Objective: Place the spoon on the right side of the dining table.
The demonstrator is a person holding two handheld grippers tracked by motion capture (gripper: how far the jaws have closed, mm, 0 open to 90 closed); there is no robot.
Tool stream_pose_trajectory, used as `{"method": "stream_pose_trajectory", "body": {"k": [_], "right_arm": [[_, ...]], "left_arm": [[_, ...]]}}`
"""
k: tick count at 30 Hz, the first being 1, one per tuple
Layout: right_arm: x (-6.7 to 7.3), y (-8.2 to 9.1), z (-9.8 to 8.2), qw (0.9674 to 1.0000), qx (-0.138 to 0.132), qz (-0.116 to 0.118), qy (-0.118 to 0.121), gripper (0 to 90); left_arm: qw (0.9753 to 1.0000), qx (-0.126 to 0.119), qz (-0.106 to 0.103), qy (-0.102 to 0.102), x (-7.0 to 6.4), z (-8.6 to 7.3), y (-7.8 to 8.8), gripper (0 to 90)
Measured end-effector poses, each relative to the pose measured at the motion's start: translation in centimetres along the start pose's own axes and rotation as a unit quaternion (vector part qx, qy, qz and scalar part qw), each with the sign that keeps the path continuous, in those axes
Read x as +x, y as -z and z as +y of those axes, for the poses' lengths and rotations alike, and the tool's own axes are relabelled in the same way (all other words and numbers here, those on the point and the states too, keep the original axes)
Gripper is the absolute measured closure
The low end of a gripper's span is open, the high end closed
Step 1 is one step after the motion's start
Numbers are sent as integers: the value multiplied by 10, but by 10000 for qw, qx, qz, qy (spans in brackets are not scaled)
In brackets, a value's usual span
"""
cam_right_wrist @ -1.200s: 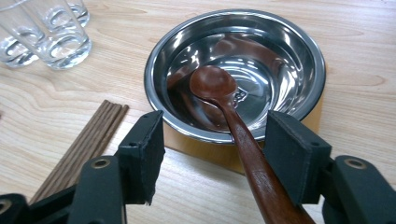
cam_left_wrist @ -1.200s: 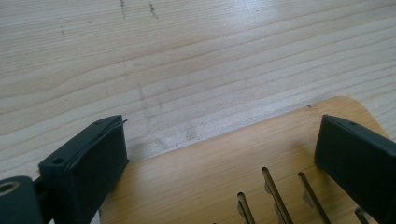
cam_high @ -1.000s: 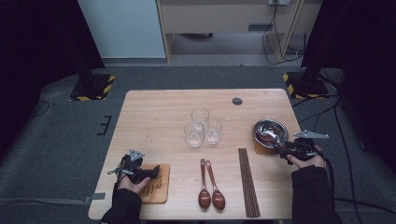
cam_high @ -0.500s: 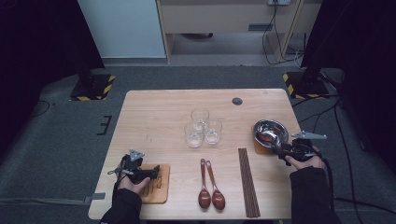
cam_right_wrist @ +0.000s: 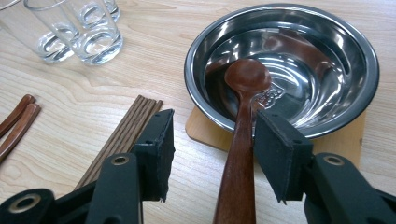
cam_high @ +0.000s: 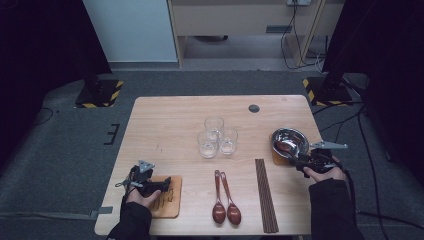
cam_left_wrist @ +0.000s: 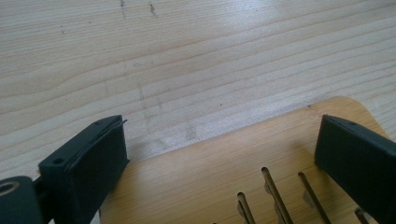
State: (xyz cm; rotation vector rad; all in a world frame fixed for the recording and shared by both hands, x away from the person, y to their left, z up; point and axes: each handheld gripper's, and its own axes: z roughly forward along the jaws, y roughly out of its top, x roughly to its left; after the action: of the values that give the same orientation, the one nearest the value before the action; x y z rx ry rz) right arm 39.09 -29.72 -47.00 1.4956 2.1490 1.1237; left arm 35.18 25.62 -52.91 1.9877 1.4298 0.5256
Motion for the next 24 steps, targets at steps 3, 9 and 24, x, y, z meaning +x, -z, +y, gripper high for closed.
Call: {"method": "stream_pose_trajectory", "body": {"k": [3,9,24], "right_arm": [[2,-1,0,10000,26,15,9,484],[5,-4,0,10000,44,60,49,487],[2,2,3,9999,-114,42,80,470]], "left_arm": [[10000,0,0,0,0,0,0,13],[10000,-1,0,0,0,0,0,13],[10000,-1,-1,7,0,0,0,13]]}}
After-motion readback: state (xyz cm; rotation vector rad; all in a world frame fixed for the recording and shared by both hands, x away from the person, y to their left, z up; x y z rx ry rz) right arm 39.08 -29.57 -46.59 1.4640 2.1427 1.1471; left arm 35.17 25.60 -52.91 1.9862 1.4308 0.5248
